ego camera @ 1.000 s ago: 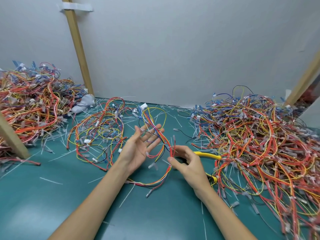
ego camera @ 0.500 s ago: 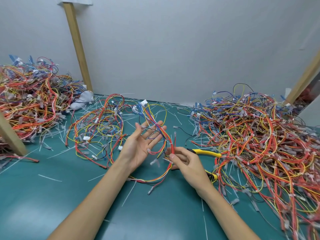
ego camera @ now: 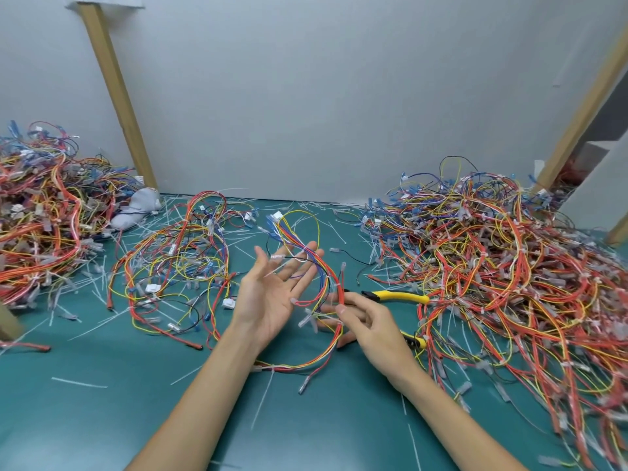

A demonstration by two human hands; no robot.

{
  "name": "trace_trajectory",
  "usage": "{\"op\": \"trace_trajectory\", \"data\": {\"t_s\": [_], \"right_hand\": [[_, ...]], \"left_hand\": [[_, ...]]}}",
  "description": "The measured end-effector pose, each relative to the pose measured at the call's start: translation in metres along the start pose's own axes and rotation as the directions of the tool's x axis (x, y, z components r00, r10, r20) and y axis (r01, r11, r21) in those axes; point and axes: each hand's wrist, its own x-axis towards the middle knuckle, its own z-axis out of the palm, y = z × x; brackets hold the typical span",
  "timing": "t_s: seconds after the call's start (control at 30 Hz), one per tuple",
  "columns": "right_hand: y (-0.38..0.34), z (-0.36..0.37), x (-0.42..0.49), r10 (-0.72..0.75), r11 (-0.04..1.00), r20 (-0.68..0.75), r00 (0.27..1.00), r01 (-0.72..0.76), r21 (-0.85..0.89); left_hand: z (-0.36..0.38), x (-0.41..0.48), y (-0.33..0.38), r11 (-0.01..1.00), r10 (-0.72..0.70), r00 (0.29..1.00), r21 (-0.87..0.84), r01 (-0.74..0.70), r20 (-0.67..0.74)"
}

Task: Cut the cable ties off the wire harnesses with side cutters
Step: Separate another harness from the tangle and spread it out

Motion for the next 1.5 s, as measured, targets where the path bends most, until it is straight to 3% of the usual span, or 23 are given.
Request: {"op": "trace_trajectory", "data": {"t_s": [0.33,0.53,0.67,0.83,1.0,1.13,1.5], "right_hand": [[-0.002,-0.001,0.000,0.060,0.990,-0.113,0.992,-0.044,0.134],[-0.002,-0.007,0.002,0.043,0.998,-0.298,0.953,-0.027,0.059],[-0.008,-0.004,-0.002,0.118,0.993,-0.100,0.988,-0.115,0.032],[-0.011,0.005,-0.007,0.173,0.972,0.131,0.976,-0.191,0.139],[-0.007,0.008,-0.007,0.150,0.971,0.030,0.988,-0.153,0.185],[-0.007,0.002,-0.005,0.165,0.971,0.043,0.985,-0.170,0.169],[-0.007,-0.003,-0.002,0.140,0.976,0.055,0.989,-0.147,0.158]], "left_hand": [[0.001,-0.006,0.011,0.998,-0.015,1.000,-0.063,0.016,0.017],[0.004,-0.007,0.013,0.999,-0.016,1.000,-0.036,0.016,-0.008],[0.003,-0.009,0.013,0.997,0.007,1.000,-0.076,-0.008,-0.006],[-0.001,-0.008,0.016,0.993,0.022,1.000,-0.113,-0.021,0.007],[-0.005,-0.006,0.014,0.999,0.024,1.000,-0.021,-0.024,0.013],[-0.006,-0.008,0.023,0.990,0.023,1.000,0.136,-0.023,0.001],[-0.006,-0.010,0.038,0.985,0.094,0.990,0.152,-0.078,-0.103]]}}
